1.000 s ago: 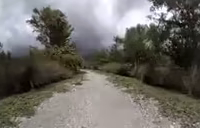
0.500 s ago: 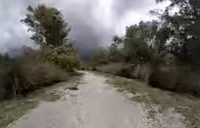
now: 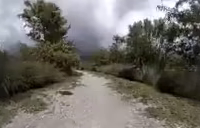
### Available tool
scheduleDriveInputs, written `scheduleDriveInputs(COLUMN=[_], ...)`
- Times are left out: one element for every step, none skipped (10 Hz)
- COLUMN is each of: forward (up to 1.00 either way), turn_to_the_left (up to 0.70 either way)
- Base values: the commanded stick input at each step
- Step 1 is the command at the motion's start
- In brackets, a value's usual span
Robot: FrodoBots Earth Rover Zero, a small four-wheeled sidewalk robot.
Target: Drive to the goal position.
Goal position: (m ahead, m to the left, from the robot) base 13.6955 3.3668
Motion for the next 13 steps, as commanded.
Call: scheduleDriveInputs(forward=[0.85,0.85,0.85,0.85,0.85,0.85,0.85,0.85,0.85,0.85,0.85,0.85,0.85], turn_to_the_left=[0.0,0.0,0.0,0.0,0.0,0.0,0.0,0.0,0.0,0.0,0.0,0.0,0.0])
